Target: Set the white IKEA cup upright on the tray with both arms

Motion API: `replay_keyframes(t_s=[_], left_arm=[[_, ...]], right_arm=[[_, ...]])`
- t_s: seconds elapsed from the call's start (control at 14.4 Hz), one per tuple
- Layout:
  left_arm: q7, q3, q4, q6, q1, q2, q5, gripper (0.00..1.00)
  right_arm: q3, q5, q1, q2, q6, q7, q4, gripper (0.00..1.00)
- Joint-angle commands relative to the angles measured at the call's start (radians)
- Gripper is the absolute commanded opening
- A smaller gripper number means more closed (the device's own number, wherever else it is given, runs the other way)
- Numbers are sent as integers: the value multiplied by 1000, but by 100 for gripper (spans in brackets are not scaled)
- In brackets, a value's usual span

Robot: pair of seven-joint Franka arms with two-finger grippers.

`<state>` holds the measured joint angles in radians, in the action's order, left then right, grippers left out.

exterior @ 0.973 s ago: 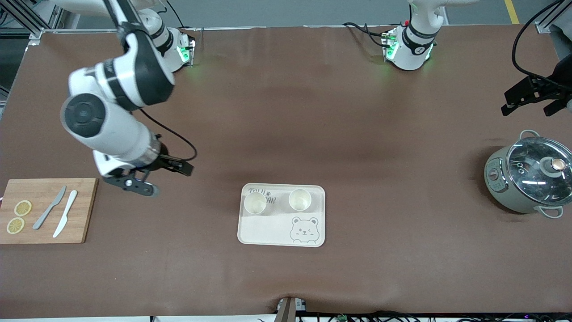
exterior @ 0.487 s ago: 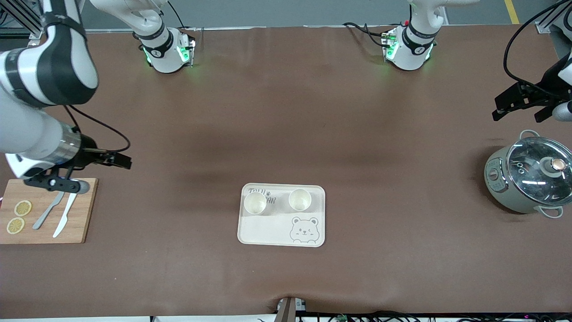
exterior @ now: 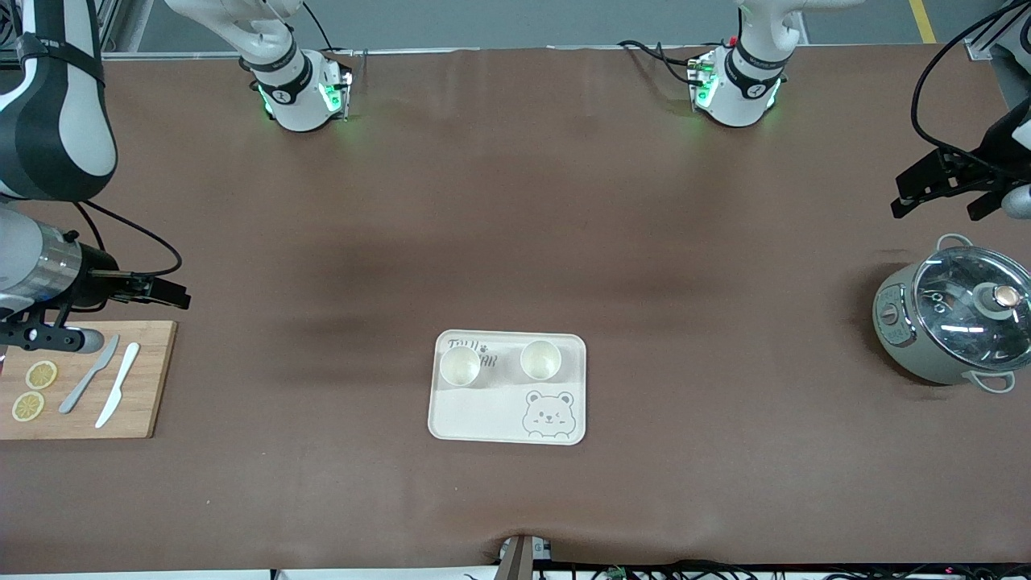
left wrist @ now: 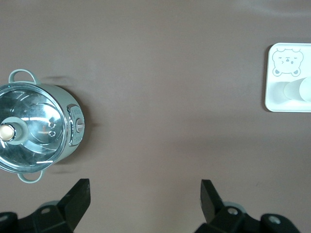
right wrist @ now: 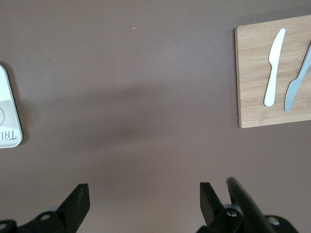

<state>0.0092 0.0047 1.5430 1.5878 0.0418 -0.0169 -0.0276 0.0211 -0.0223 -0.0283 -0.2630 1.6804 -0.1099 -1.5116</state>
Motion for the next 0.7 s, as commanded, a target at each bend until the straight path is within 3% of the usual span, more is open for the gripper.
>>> replay_keyframes(t_s=[0.0,0.63], left_arm=[[87,0,-15,-25,-2,20,26,100],[143,-6,-15,-72,1,31,51,100]], right_arm=[[16,10,-12,13,10,9,-15,100],[17,12,-10,7,25,9,-18,100]])
